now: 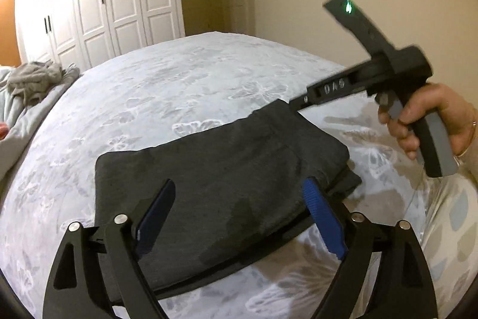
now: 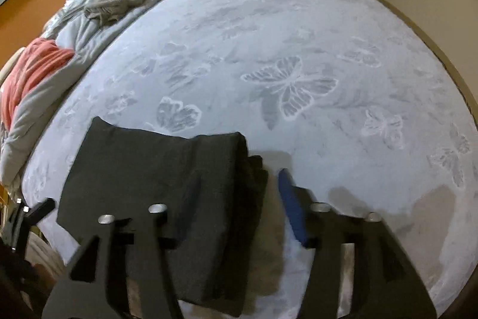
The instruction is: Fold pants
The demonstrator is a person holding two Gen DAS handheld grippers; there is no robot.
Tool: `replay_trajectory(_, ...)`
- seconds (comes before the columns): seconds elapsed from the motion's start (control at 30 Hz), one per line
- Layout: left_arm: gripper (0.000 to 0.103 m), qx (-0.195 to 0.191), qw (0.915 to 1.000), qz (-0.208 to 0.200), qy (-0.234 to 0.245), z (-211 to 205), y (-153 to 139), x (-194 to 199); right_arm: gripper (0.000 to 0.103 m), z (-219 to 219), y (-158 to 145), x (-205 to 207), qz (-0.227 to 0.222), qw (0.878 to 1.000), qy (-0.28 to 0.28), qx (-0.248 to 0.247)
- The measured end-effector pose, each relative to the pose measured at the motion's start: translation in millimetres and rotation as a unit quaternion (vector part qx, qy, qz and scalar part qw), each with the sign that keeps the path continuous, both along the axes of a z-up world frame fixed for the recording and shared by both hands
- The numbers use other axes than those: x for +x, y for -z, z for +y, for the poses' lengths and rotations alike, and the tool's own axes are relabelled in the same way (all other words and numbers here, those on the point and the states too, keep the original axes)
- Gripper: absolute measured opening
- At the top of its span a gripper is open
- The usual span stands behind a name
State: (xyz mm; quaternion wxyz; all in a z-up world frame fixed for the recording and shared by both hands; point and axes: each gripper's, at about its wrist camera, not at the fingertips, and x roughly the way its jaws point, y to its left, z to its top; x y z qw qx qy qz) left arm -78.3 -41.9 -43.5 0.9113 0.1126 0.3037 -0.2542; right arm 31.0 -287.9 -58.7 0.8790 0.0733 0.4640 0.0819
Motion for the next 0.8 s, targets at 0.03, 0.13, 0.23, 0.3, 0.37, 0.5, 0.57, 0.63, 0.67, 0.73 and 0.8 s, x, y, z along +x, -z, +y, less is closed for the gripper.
replay_trajectory(0.03, 0.086, -0.001, 1.0, 0.001, -0.003, 2, 1, 1, 0.05, 2, 6, 6, 0.016, 1.0, -0.007, 0.01)
replay_trajectory(0.13, 0.086, 0.0, 0.9998, 0.01, -0.016, 5, 4, 8, 0.02, 16, 22, 12, 0.069, 0.996, -0.048, 0.043)
replay_trajectory(0.23, 0.086, 0.004, 0.9994, 0.02, -0.027, 7, 5, 17, 0.02, 29, 23, -5, 0.069, 0.995, -0.075, -0.003)
replay_trajectory(0.3, 0.086, 0.009, 0.9988, 0.027, -0.038, 9, 10, 21, 0.021, 23, 27, -8, 0.077, 0.995, -0.066, 0.003)
replay_trajectory(0.37, 0.086, 0.017, 0.9977, 0.04, -0.052, 11, 15, 27, 0.021, 9, 20, -9, 0.071, 0.996, -0.036, 0.03)
replay_trajectory(0.5, 0.086, 0.02, 0.996, 0.052, -0.069, 15, 20, 33, 0.037, 2, -2, -24, 0.017, 0.999, -0.015, 0.048)
replay_trajectory(0.57, 0.086, 0.028, 0.9951, 0.053, -0.078, 14, 21, 35, 0.036, 10, 5, -19, 0.028, 0.999, -0.025, 0.035)
replay_trajectory(0.63, 0.086, 0.033, 0.9946, 0.054, -0.082, 13, 23, 37, 0.018, 19, 21, -13, 0.058, 0.998, -0.039, 0.001)
replay_trajectory(0.67, 0.086, 0.036, 0.9943, 0.052, -0.085, 12, 23, 38, 0.014, 22, 20, -13, 0.055, 0.998, -0.039, -0.011)
replay_trajectory(0.73, 0.086, 0.044, 0.9941, 0.042, -0.09, 11, 22, 38, 0.006, 24, 5, -18, 0.024, 0.999, -0.04, 0.001)
replay_trajectory(0.8, 0.086, 0.048, 0.9936, 0.037, -0.095, 12, 22, 38, 0.006, 13, -8, -26, -0.001, 0.999, -0.031, 0.036)
